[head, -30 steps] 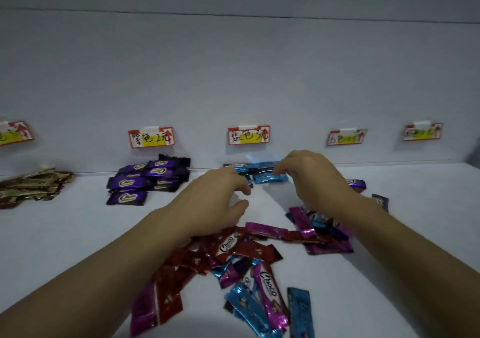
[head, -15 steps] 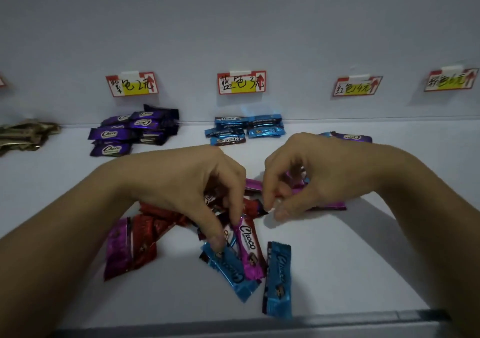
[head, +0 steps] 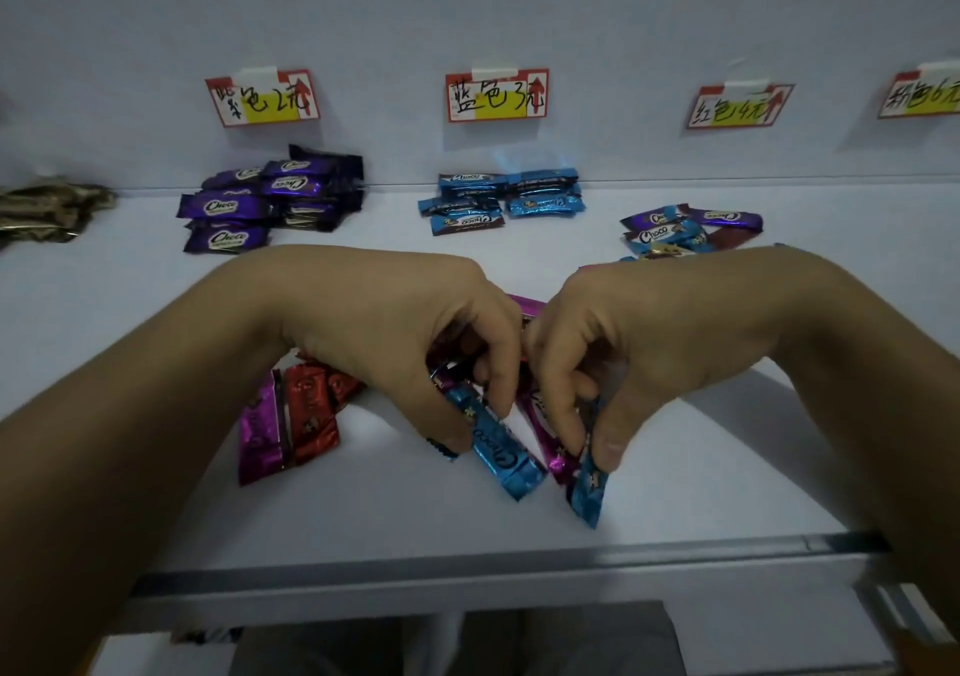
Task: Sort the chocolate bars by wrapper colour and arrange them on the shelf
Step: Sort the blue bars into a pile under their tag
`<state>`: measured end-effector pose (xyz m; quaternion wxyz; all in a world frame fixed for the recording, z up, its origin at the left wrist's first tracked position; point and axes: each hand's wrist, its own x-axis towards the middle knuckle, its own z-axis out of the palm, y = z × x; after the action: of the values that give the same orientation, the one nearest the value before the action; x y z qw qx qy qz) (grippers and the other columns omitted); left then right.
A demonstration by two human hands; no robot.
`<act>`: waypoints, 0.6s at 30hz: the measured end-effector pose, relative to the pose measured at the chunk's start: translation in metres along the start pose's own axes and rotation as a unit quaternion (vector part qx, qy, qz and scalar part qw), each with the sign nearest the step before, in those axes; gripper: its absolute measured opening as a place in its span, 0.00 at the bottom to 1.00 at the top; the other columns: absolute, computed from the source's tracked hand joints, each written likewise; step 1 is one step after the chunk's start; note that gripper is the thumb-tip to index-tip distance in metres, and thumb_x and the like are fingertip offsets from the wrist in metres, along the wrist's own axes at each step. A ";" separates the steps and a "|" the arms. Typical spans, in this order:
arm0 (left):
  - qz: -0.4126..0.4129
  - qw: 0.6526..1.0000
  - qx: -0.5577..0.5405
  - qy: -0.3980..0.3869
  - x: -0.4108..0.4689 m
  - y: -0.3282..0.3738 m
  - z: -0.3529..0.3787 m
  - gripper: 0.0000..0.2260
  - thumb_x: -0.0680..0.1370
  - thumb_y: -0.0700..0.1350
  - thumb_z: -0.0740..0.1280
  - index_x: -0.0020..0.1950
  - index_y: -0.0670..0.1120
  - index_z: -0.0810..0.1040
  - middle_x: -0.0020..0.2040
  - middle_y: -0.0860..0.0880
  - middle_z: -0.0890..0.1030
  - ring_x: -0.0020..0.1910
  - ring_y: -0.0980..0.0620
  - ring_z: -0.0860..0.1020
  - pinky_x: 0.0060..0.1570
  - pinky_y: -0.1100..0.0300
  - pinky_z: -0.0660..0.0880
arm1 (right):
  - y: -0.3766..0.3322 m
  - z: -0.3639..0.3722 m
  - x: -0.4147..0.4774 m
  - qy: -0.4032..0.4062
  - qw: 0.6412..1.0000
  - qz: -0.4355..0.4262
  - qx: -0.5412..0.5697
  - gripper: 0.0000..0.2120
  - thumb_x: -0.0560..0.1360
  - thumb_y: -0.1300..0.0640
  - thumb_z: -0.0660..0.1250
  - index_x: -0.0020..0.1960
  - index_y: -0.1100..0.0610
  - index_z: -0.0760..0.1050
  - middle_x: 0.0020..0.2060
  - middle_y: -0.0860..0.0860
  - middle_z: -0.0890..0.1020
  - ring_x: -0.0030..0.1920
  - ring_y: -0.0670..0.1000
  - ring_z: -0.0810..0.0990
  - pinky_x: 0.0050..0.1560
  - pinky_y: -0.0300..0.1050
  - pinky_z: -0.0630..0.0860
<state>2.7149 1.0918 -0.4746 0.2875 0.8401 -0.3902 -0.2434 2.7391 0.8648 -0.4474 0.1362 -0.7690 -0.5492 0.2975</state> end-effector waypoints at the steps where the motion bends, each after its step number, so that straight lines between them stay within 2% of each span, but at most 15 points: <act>1: -0.003 1.000 -0.002 0.006 -0.001 -0.001 0.000 0.14 0.64 0.49 0.83 0.47 0.53 0.86 0.46 0.54 0.80 0.49 0.47 0.80 0.49 0.48 0.79 | 0.002 0.001 0.002 0.020 0.999 0.012 -0.036 0.09 0.69 0.52 0.79 0.48 0.50 0.83 0.35 0.44 0.78 0.38 0.50 0.76 0.37 0.40 0.73; 3: 0.007 1.000 0.002 0.024 -0.002 -0.002 -0.002 0.13 0.66 0.54 0.80 0.48 0.55 0.84 0.49 0.54 0.80 0.51 0.47 0.80 0.51 0.48 0.79 | 0.012 0.001 0.004 0.035 0.999 0.007 -0.036 0.10 0.68 0.52 0.80 0.45 0.52 0.81 0.37 0.45 0.79 0.37 0.49 0.76 0.40 0.45 0.74; 6: 0.015 0.998 0.012 0.055 -0.007 -0.002 -0.009 0.11 0.71 0.53 0.77 0.51 0.54 0.83 0.52 0.52 0.83 0.52 0.45 0.81 0.53 0.47 0.78 | 0.012 -0.011 -0.005 0.059 0.993 -0.047 0.092 0.08 0.67 0.58 0.80 0.44 0.54 0.83 0.40 0.50 0.81 0.39 0.53 0.77 0.41 0.51 0.77; 8: 0.004 0.996 0.020 0.087 -0.011 -0.003 -0.015 0.09 0.73 0.49 0.76 0.52 0.53 0.83 0.51 0.51 0.84 0.50 0.45 0.81 0.52 0.45 0.77 | 0.019 -0.017 -0.011 0.110 0.980 -0.060 0.154 0.08 0.68 0.61 0.78 0.44 0.55 0.81 0.37 0.50 0.81 0.37 0.53 0.77 0.42 0.52 0.78; 11: -0.025 0.985 -0.010 0.172 -0.014 -0.011 -0.021 0.08 0.75 0.46 0.77 0.53 0.49 0.84 0.46 0.54 0.84 0.43 0.50 0.80 0.47 0.46 0.78 | 0.029 -0.020 -0.012 0.233 0.947 -0.050 0.215 0.07 0.69 0.62 0.76 0.45 0.58 0.80 0.37 0.53 0.81 0.38 0.54 0.79 0.43 0.48 0.79; 13: -0.057 0.962 -0.017 0.266 -0.013 -0.021 -0.024 0.08 0.74 0.47 0.76 0.53 0.51 0.85 0.44 0.56 0.84 0.42 0.55 0.80 0.44 0.52 0.79 | 0.036 -0.020 -0.007 0.353 0.918 -0.001 0.177 0.07 0.69 0.58 0.76 0.44 0.57 0.80 0.40 0.55 0.84 0.42 0.55 0.83 0.46 0.46 0.82; 15: -0.098 0.919 0.024 0.382 -0.009 -0.034 -0.027 0.07 0.74 0.49 0.75 0.52 0.54 0.84 0.42 0.59 0.83 0.42 0.57 0.80 0.42 0.57 0.77 | 0.048 -0.018 -0.001 0.466 0.874 0.050 0.124 0.07 0.68 0.56 0.78 0.43 0.55 0.81 0.39 0.52 0.85 0.41 0.51 0.84 0.45 0.46 0.83; 17: -0.146 0.872 0.067 0.463 -0.006 -0.046 -0.029 0.06 0.75 0.49 0.76 0.51 0.55 0.83 0.42 0.60 0.82 0.41 0.57 0.79 0.39 0.58 0.74 | 0.060 -0.020 0.008 0.527 0.843 0.081 0.071 0.07 0.68 0.56 0.79 0.43 0.53 0.82 0.37 0.49 0.85 0.38 0.48 0.84 0.43 0.47 0.83; 18: -0.168 0.857 0.081 0.480 -0.003 -0.051 -0.028 0.06 0.75 0.49 0.76 0.50 0.54 0.83 0.41 0.58 0.82 0.41 0.56 0.79 0.39 0.57 0.75 | 0.066 -0.024 0.013 0.533 0.839 0.105 0.026 0.07 0.69 0.56 0.79 0.44 0.52 0.83 0.37 0.47 0.85 0.38 0.46 0.84 0.43 0.45 0.82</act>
<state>2.7574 1.1292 -0.4882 0.3244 0.9259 -0.0752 0.1783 2.8068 0.8558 -0.4675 0.3956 -0.8578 -0.3003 -0.1322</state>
